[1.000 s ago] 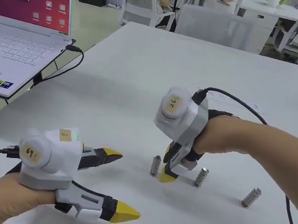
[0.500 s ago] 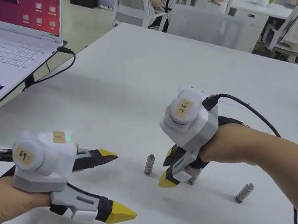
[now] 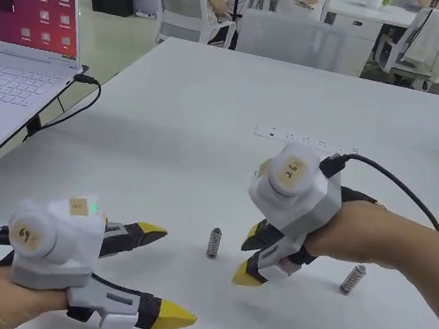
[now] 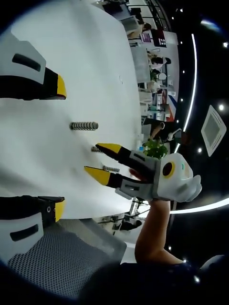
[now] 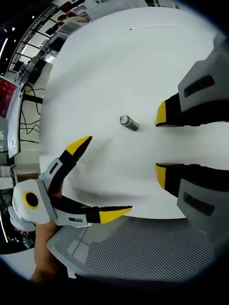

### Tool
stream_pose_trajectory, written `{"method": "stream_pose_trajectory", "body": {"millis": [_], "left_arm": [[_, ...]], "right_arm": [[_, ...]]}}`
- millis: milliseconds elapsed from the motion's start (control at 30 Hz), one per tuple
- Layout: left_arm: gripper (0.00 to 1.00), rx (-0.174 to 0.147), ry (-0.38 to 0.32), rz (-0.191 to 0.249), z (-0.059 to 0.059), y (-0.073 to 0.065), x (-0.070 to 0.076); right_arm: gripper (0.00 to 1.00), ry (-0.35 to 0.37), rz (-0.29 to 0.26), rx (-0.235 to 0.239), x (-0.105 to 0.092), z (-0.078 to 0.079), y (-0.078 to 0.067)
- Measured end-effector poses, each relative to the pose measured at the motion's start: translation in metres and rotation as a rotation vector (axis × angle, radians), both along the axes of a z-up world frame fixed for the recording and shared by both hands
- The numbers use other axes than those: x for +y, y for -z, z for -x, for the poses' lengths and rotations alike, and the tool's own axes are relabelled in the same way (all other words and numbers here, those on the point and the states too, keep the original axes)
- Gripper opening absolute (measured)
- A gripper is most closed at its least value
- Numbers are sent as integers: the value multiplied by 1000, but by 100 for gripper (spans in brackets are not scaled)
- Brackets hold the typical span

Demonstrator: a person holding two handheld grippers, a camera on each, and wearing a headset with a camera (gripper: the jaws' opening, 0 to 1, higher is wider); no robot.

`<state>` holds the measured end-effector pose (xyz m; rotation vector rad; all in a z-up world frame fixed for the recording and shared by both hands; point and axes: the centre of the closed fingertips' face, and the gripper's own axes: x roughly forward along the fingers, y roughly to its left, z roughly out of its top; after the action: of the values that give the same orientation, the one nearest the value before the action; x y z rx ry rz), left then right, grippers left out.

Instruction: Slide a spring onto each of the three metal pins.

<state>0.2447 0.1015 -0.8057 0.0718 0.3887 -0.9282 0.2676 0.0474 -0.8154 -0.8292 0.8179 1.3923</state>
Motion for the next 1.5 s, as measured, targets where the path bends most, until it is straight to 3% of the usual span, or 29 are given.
{"method": "stream_pose_trajectory", "body": {"millis": [367,1033,1500], "left_arm": [[80,5,4,3,2,1,-2],[80,9,15,-1,5,1,-4],[81,6,12,4,5,-1,-4]], "right_arm": [[32,52,-71,9,-9,14,-3],[36,105,-124,32,-34,45,1],[38,176,-178,38,-56,55,-3]]}}
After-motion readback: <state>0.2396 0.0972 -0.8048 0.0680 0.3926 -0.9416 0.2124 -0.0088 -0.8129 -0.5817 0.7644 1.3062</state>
